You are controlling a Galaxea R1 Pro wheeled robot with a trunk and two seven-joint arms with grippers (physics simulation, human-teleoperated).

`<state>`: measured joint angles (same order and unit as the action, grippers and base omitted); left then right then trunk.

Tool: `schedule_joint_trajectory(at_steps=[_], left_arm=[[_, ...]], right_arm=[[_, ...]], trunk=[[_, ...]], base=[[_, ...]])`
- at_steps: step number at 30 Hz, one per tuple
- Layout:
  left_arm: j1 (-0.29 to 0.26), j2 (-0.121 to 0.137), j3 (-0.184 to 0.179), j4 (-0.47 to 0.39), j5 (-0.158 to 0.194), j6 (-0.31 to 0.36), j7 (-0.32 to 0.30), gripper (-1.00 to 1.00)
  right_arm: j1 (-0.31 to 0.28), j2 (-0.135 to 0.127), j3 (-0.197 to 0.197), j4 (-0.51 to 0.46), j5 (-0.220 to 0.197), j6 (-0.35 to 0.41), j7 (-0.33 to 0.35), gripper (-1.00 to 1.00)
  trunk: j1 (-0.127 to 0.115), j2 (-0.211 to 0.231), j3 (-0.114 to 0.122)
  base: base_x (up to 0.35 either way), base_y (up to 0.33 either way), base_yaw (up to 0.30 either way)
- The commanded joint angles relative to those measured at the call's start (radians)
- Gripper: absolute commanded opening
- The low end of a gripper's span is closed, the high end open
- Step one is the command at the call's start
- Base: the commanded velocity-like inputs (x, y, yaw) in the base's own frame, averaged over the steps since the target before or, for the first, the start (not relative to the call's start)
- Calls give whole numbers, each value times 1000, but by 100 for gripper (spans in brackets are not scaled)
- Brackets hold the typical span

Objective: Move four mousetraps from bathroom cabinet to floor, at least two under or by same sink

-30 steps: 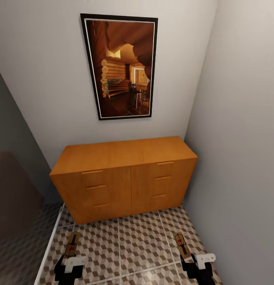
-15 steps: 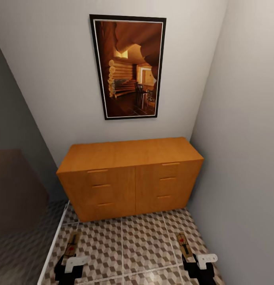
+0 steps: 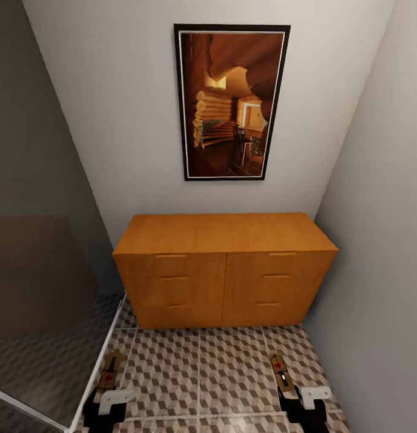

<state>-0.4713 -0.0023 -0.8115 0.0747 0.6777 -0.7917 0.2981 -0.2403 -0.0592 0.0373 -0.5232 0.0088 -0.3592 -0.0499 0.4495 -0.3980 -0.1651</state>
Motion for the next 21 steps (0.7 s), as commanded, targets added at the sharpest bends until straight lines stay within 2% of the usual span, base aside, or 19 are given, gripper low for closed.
schedule_joint_trajectory(at_steps=[1,9,21], left_arm=[[-1,-1,-6,2,-10,0,15,-100],[-1,-1,-5,2,-10,0,15,-100],[-1,-2,-5,2,-10,0,15,-100]], right_arm=[[-1,-1,4,0,-3,-3,-4,-100],[-1,-1,4,0,-3,-3,-4,-100],[-1,1,4,1,-3,-2,-4,-100]], trunk=[[1,-2,-2],[1,-2,-2],[1,-2,-2]], base=[[0,0,246],[-48,11,246],[-267,128,246]])
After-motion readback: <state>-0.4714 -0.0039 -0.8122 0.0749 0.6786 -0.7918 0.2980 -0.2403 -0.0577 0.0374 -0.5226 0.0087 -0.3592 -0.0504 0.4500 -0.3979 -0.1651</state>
